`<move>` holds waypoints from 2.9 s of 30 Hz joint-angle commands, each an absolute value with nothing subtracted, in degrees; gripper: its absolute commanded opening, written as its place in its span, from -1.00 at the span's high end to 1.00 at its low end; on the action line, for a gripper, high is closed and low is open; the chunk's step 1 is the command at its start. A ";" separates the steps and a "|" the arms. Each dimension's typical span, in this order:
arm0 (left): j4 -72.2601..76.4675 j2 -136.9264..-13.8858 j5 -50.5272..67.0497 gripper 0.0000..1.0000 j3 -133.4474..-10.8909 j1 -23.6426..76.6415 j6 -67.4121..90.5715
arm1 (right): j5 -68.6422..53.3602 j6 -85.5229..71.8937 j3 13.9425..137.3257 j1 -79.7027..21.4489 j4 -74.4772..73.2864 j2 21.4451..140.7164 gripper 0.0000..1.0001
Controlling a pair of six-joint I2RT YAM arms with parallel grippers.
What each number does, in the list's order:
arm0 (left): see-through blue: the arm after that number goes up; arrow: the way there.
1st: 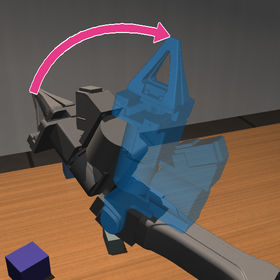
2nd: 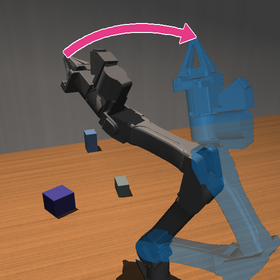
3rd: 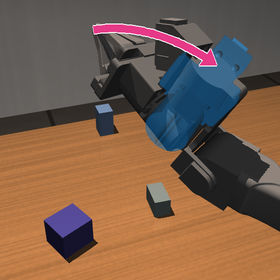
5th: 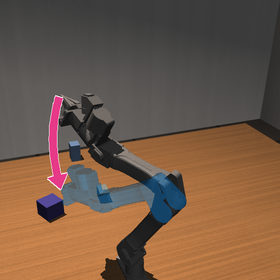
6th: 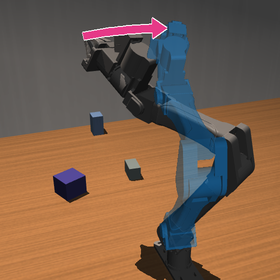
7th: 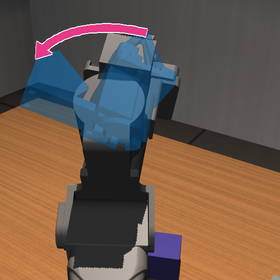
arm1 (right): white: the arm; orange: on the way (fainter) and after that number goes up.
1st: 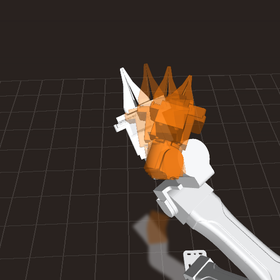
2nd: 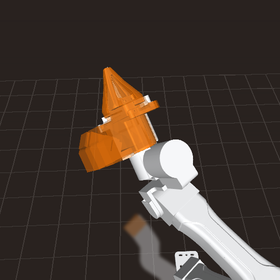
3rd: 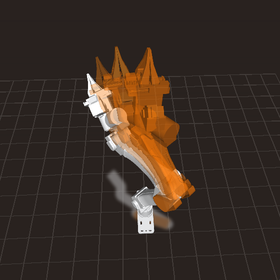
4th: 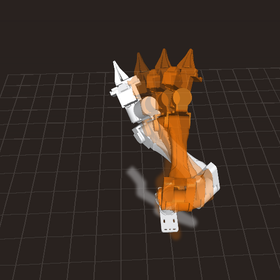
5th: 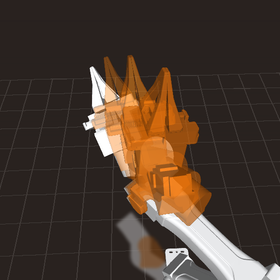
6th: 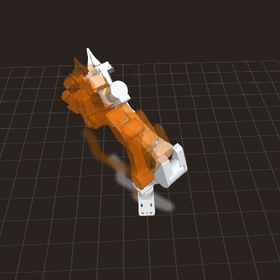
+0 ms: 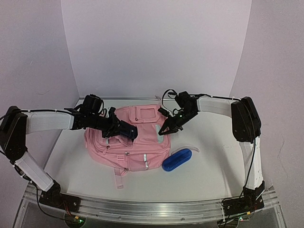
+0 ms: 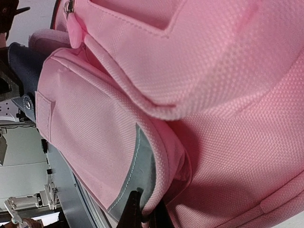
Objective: Pack the student bag
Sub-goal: Place the personal item in the student bag.
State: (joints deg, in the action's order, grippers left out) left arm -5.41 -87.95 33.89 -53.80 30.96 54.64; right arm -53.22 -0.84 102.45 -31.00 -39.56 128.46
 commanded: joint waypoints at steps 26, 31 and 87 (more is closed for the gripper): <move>-16.95 -95.98 23.37 0.95 -55.87 33.47 48.78 | -54.48 4.30 102.73 -33.98 -41.92 128.91 1.00; 0.33 -97.55 34.17 1.00 -54.88 34.09 51.28 | -54.90 4.69 103.27 -34.95 -41.90 129.07 1.00; -4.17 -102.80 33.60 0.78 -64.21 41.76 42.27 | -58.96 2.36 105.00 -35.23 -42.31 130.12 0.81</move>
